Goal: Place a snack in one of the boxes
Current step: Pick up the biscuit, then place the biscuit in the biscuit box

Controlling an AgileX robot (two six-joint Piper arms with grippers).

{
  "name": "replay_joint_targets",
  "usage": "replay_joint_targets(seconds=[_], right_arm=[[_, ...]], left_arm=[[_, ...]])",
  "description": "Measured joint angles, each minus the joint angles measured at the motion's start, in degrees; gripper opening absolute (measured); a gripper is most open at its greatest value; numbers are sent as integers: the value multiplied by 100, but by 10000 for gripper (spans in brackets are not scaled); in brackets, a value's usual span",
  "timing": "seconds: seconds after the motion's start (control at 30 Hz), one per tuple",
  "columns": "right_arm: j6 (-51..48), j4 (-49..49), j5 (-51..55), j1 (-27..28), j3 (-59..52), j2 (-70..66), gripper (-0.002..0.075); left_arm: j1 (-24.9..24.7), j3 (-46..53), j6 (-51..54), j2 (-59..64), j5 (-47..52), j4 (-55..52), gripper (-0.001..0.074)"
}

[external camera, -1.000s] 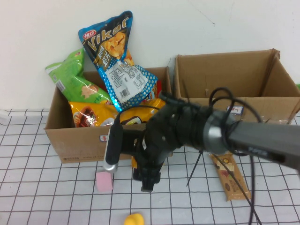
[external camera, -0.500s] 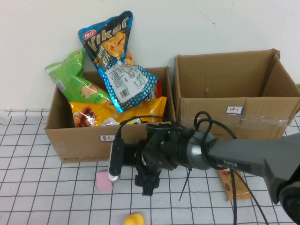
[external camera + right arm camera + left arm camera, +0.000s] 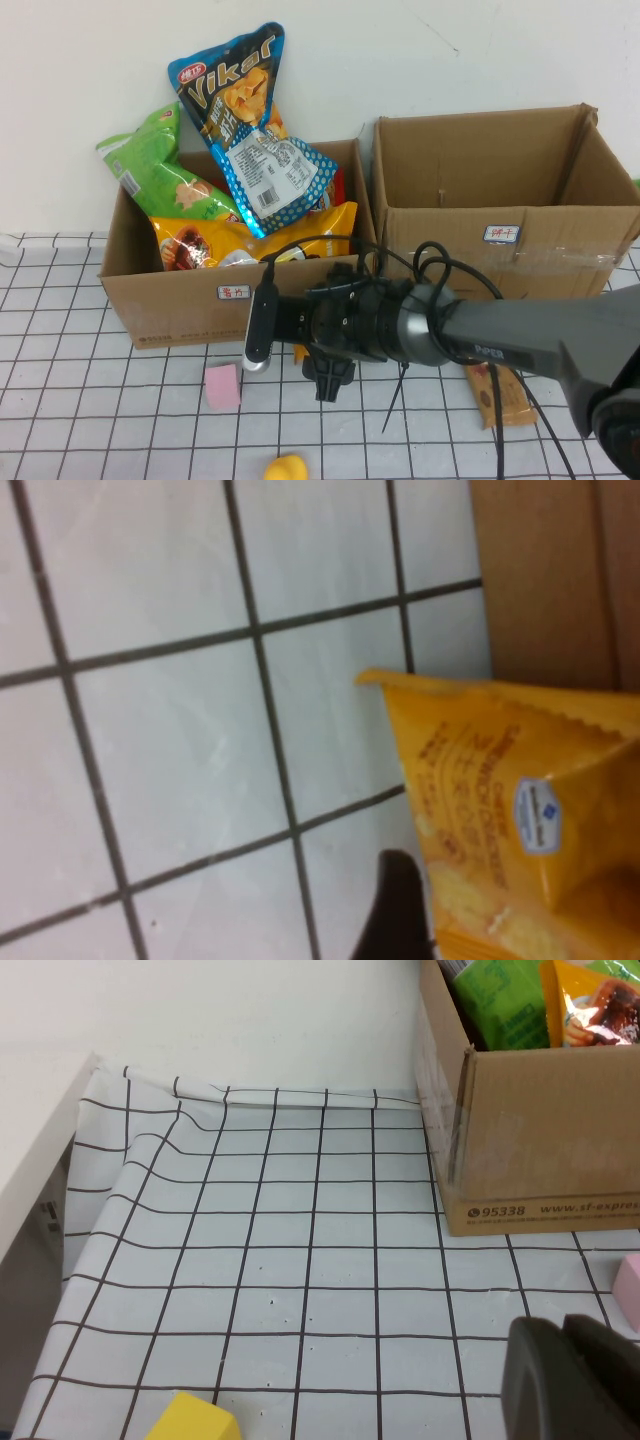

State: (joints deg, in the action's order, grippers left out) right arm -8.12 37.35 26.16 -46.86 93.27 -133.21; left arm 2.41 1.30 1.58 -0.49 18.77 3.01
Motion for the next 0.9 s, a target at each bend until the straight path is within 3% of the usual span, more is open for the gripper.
replay_joint_targets(seconds=[0.23,0.47,0.67,0.9], right_arm=[[187,202,-187,0,0,-173,473],[438,322,-189,0,11,-221,196],[616,129,247,-114,9,65,188],[696,-270,1074,-646,-281,1243,187]], left_arm=[[0,0,0,0,0,0,-1],[0,-2,105,0,4,0,-1],[0,-2,126,0,4,0,-1],[0,-2,140,0,4,0,-1]])
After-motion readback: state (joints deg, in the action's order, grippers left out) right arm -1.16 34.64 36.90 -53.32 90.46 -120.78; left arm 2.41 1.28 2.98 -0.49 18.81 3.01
